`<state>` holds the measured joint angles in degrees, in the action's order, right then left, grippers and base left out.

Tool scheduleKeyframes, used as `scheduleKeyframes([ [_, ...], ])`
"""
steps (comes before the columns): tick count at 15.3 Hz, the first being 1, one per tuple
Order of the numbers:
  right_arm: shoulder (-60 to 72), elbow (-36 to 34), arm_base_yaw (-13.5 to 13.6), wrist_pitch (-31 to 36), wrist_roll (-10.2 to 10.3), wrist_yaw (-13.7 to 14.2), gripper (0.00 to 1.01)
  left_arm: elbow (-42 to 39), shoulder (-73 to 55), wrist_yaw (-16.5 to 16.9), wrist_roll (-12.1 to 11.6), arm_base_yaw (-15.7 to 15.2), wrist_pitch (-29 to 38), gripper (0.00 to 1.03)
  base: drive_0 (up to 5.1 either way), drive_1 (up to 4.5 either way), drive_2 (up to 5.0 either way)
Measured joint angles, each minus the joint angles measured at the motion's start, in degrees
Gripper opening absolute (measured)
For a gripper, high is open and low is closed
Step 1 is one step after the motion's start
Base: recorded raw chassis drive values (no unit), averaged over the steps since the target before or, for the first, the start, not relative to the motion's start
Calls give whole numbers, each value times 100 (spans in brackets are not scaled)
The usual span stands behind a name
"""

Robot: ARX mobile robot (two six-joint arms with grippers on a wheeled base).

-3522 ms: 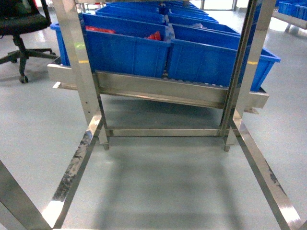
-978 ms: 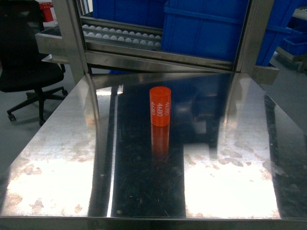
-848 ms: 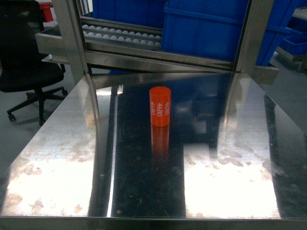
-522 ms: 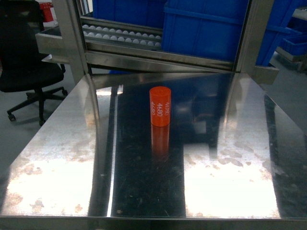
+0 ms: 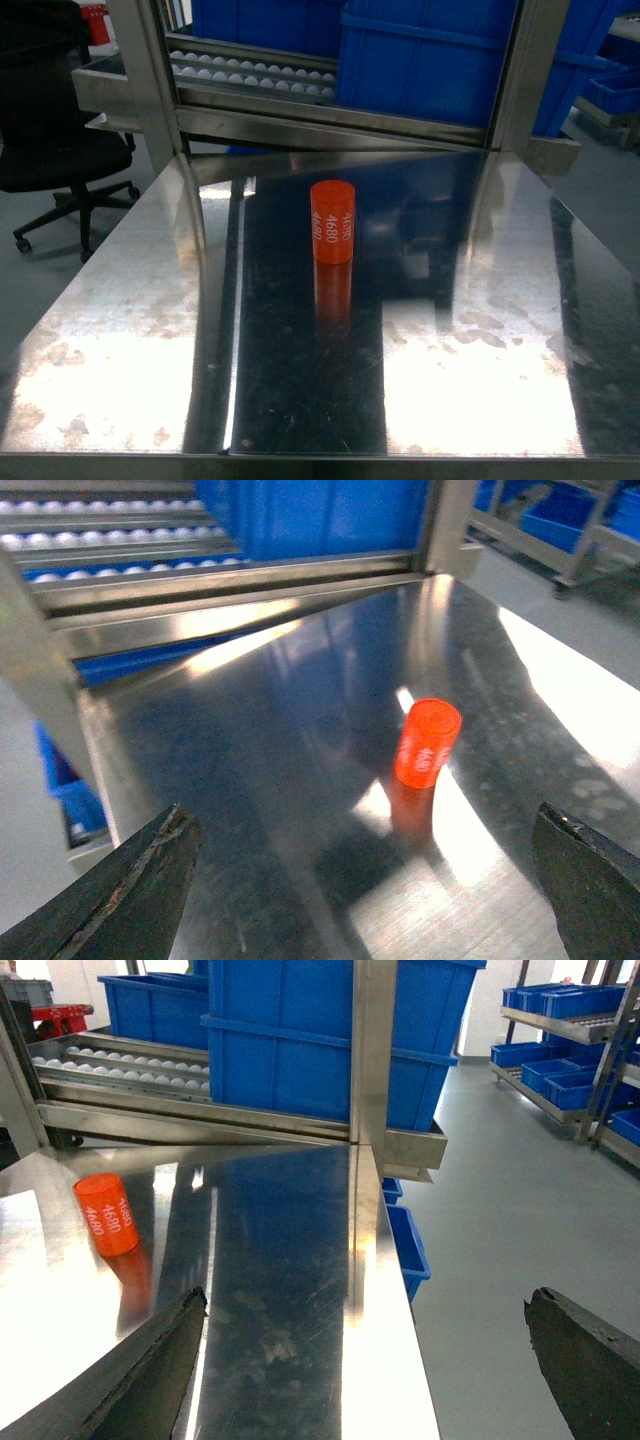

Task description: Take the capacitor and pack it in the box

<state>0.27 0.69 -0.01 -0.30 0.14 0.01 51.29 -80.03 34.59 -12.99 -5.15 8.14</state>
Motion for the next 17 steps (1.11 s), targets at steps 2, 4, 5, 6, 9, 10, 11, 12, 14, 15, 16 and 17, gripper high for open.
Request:
scheduleKeyframes([
  [2,0,0,0,0,0,-2,98,1073,-678,778,-669,2,-920,98,0,0,0],
  [4,0,0,0,0,2,0,98,2138,-1419,1167,-1342,57,-1797,98,0,0,0],
  [5,0,0,0,-2,0,-2,98,2702,-1862,1244,-1523,160,-2168,98,0,0,0],
  [6,0,0,0,0,0,-2,98,3174,-2234,1353,-1727,286,-2605,98,0,0,0],
  [9,0,0,0,0,0,-2,98,4400,-3145,1473,-2811,612,-4439,98,0,0,0],
  [10,0,0,0,0,0,-2,98,4618,-3373,1425,-3270,695,-4898,98,0,0,0],
  [11,0,0,0,0,2,-2,98,4863,-3665,1349,-3707,761,-5340,98,0,0,0],
  [12,0,0,0,0,0,-2,98,5112,-3956,1296,-4009,815,-5663,98,0,0,0],
  [14,0,0,0,0,0,-2,98,5543,-4424,1084,-4470,887,-6013,98,0,0,0],
  [15,0,0,0,0,0,-2,98,5659,-4570,968,-4677,940,-6052,98,0,0,0],
  [16,0,0,0,2,0,0,98,5779,-4732,804,-4839,966,-6078,98,0,0,0],
  [17,0,0,0,0,0,-2,98,5963,-4942,638,-4968,994,-6059,98,0,0,0],
])
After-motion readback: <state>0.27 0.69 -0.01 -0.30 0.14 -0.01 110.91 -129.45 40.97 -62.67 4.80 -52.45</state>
